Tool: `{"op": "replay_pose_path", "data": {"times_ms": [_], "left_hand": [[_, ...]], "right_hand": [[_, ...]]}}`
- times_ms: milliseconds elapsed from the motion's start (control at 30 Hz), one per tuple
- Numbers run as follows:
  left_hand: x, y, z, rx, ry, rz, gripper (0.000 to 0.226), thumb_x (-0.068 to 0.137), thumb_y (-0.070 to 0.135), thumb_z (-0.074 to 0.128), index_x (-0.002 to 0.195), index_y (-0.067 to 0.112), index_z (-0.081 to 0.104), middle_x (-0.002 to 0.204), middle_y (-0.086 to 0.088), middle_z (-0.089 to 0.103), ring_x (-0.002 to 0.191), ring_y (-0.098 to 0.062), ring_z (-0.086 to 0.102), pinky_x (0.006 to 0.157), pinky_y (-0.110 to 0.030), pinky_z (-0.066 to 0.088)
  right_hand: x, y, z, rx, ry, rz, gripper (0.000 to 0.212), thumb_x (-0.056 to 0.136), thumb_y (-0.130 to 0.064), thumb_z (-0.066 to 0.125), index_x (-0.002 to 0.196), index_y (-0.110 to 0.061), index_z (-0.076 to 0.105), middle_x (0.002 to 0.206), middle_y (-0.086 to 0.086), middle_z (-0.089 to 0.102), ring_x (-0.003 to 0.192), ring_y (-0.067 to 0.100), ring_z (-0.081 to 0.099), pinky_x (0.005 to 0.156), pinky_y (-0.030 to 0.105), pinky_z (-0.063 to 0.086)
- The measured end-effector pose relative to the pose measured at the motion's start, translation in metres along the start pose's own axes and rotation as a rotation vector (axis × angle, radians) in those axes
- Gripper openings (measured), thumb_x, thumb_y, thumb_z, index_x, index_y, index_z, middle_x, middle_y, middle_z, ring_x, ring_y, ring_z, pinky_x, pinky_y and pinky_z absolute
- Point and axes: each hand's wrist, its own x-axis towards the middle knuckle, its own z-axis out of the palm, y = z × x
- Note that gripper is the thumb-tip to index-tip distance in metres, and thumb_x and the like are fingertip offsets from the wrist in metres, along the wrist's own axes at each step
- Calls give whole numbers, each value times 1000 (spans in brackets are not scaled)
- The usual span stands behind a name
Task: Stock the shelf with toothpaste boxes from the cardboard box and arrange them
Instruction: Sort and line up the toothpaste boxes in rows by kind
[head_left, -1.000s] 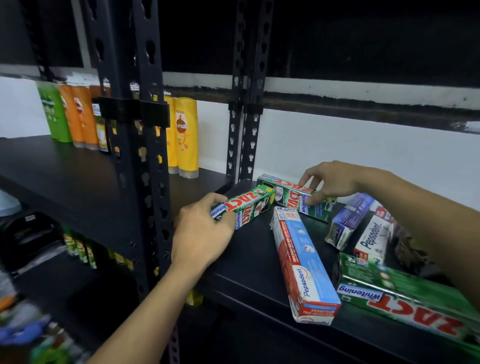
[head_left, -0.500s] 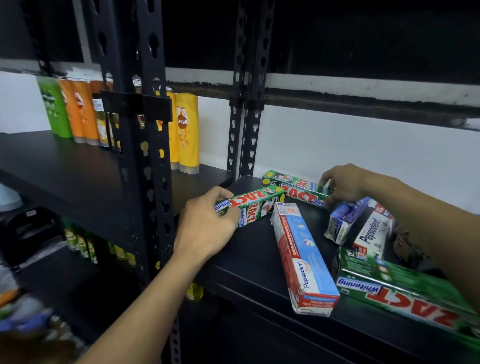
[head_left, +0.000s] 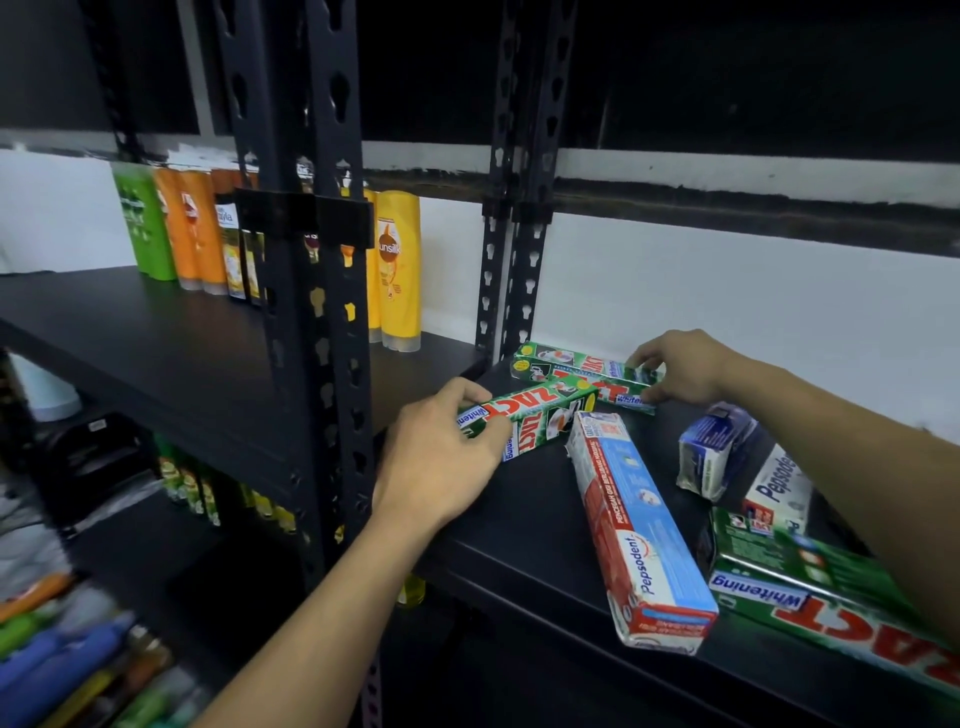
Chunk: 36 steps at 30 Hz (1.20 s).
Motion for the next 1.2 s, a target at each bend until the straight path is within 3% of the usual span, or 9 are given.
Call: {"op": "replay_pose_path", "data": {"times_ms": [333,533,633,733,800,933,1100,1200], "left_hand": [[2,-2,1,-1,4,1,19,83,42,62,99,32,61,91,13,71,78,-2,68,70,-33,59],[2,-3,1,-9,6,-4,18,81,43,61,97,33,61,89,15,71,76,-2,68,69,-33,59],[2,-3,1,-10,5,-2,18,82,43,61,97,33,61,91,14,71,77,-1,68,69,-33,59],[2,-2,1,-13,16,6,20,82,43,61,99,33,63,91,13,71,78,-1,67,70,-32,58],[1,-3,1,-22,26,18,21,82,43,61,100,32,64,94,13,71,80,-2,67,71,-31,58],[2,-5,1,-16,48,109,22,85,37,63,105,28,67,108,12,65,96,-3,60,79,-25,51],[2,-8,0,-34,39,142,25,91,35,63,114,24,67,114,11,61,101,-2,55,74,-11,41],[1,-6,-1,-78,37,131,26,93,40,61,113,24,68,110,11,62,97,-4,60,76,-20,47]], "right_hand": [[5,-5,3,31,10,-18,54,83,-29,77,133,-19,58,132,6,62,120,24,55,95,31,39],[-4,-11,-3,-9,24,-45,59,86,-44,69,137,-19,53,140,8,54,125,26,52,100,33,39],[-27,-20,-17,32,168,-162,36,86,-40,71,117,-23,64,124,5,63,97,15,58,84,29,41],[-61,-33,-26,259,179,-300,1,86,-34,71,86,-34,72,97,-15,72,79,0,62,76,26,46],[-81,-41,-23,365,83,-353,7,85,-40,71,90,-39,75,99,-21,71,91,-2,64,80,23,48],[-105,-47,-3,296,-33,-450,31,91,-49,60,119,-40,68,135,-19,57,123,-4,50,105,23,41],[-119,-41,-8,184,74,-457,23,93,-37,62,112,-34,74,122,-18,67,111,-4,57,98,17,43],[-126,-41,-13,122,120,-490,18,92,-31,62,100,-30,78,106,-22,72,97,-1,62,91,2,33]]}}
